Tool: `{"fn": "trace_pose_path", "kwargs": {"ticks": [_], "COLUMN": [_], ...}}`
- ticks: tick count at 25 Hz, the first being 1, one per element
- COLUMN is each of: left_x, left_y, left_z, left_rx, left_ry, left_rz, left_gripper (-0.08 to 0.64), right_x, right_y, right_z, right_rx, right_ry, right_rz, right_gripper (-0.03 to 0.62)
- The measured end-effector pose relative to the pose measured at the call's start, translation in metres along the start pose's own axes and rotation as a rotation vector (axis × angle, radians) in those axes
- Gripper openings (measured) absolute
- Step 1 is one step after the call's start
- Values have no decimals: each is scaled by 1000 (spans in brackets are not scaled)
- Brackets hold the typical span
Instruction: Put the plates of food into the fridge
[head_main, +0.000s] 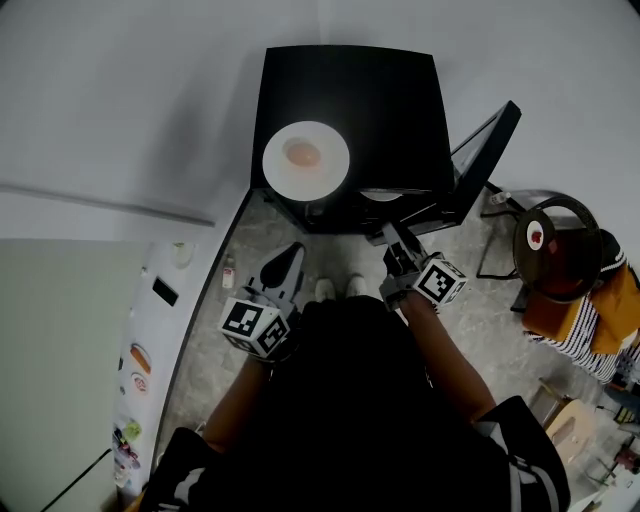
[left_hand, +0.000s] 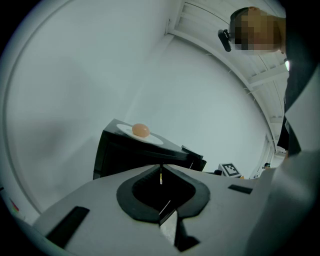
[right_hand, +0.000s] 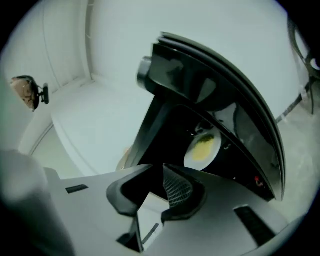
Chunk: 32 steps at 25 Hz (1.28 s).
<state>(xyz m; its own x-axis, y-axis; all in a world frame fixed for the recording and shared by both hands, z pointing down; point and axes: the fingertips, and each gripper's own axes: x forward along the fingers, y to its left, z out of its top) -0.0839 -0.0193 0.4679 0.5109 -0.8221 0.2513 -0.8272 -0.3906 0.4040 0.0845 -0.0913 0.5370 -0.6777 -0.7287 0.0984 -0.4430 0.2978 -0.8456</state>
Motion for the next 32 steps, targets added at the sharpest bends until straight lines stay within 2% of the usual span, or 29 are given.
{"fn": "trace_pose_path", "kwargs": {"ticks": [8, 17, 21, 25, 28, 32], "left_x": [-5, -11, -17, -20, -22, -20], "left_y": [-2, 2, 7, 12, 12, 15], "left_z": [4, 2, 4, 4, 10, 10], "left_rx": [21, 28, 31, 47, 51, 86], "left_ry": [-21, -9, -27, -24, -54, -44], "left_rz": [6, 39, 69, 77, 71, 87], "left_gripper": [32, 29, 23, 23, 23, 23], "right_x": [-12, -16, -14, -11, -8, -4], "right_y": [61, 102, 123, 125, 128, 129], "right_z": [0, -12, -13, -22, -25, -29], "right_rx": [-387, -612, -673, -760, -742, -730], "right_ry": [50, 109, 93, 144, 155, 170], "right_rz": [127, 185, 235, 216, 224, 226], "right_gripper": [63, 63, 63, 63, 63, 63]}}
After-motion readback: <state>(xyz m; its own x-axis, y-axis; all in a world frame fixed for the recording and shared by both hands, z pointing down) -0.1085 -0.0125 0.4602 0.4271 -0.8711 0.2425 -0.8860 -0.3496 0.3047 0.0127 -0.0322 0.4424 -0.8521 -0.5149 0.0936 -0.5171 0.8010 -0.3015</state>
